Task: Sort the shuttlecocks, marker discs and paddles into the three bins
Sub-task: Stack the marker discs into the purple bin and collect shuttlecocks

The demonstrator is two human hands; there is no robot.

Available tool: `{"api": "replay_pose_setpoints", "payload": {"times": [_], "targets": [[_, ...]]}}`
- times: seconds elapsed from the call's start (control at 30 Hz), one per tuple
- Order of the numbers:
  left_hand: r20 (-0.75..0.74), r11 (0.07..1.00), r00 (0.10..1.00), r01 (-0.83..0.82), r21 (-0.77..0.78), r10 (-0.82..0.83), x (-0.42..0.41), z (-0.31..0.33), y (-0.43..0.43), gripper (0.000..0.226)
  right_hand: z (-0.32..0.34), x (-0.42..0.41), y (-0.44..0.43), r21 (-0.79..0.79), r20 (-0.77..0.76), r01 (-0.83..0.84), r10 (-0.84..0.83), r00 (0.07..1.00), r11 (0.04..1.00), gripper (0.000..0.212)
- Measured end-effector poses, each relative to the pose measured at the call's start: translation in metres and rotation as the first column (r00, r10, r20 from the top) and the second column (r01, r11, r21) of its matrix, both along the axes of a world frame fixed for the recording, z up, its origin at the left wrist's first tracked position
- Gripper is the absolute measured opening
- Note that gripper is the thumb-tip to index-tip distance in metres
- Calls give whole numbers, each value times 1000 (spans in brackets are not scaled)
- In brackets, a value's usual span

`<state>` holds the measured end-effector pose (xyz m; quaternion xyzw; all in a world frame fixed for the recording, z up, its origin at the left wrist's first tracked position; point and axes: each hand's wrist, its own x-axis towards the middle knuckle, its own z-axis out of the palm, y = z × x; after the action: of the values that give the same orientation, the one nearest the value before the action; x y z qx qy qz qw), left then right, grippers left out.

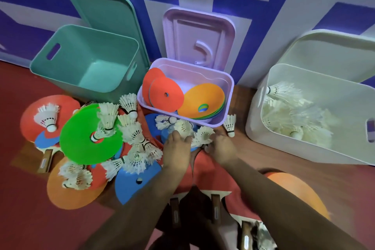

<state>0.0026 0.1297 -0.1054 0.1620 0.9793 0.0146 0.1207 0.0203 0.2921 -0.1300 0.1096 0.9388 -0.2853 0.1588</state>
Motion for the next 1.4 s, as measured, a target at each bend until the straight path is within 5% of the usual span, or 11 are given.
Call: {"api": "replay_pose_setpoints", "payload": {"times": [0.13,0.27,0.37,0.47,0.6,0.67,0.77,0.97,1.17,1.3,1.4], "targets": [[-10,999,999,-45,25,45,3,6,1,37,14,14,4,-83,-142,88,-99,985,993,17],[11,911,997,-74,407,76,3,6,0,33,43,38,7,-274,-230,173,-239,943,946,2],[176,741,982,-68,669,-69,10,17,-10,55,66,51,8,-595,-67,245,-351,934,766,14],[520,569,827,-327,755,-214,25,40,-18,55,85,58,1,-761,2,187,-286,958,621,12],[528,550,848,-419,723,-49,41,42,-33,37,92,56,-4,-838,125,231,-238,963,495,10],[555,520,831,-489,701,33,48,38,-41,36,77,48,0,-739,131,294,-299,945,606,5],[584,524,810,-523,672,60,57,29,-52,38,46,32,10,-302,62,325,-321,945,896,34],[660,523,748,-589,616,65,64,26,-57,44,22,3,12,-106,61,193,-187,980,976,36],[671,585,737,-580,566,81,64,20,-56,42,21,13,19,-116,-15,251,-254,967,961,11],[680,569,726,-604,559,103,61,18,-55,50,42,34,26,-424,-98,284,-356,929,860,13],[683,538,728,-600,593,58,60,22,-52,55,62,49,23,-598,-76,143,-234,969,789,16]]}}
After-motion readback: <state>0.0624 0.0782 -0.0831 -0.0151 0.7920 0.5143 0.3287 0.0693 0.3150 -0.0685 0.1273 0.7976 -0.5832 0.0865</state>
